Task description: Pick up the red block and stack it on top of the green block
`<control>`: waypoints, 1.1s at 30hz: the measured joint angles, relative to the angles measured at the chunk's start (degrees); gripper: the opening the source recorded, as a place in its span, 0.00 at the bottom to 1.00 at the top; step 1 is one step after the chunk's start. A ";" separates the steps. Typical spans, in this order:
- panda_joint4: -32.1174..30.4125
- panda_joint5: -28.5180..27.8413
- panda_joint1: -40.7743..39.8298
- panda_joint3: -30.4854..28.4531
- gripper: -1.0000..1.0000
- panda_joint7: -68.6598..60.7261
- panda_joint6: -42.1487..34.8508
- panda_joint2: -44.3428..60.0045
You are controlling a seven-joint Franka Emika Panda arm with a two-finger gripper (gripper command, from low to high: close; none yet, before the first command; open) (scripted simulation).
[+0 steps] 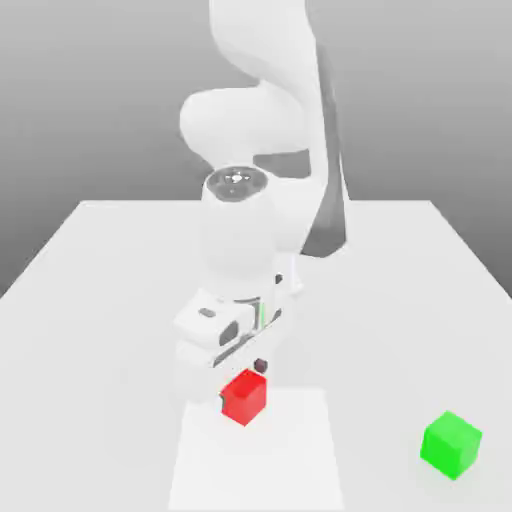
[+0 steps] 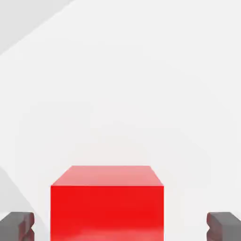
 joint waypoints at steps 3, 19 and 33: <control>0.07 0.81 -0.97 1.20 0.00 -0.54 0.82 0.98; -1.61 -12.89 1.24 -4.96 0.00 9.16 -9.68 -11.55; 19.05 -14.18 19.92 6.12 0.00 10.52 -24.21 -5.21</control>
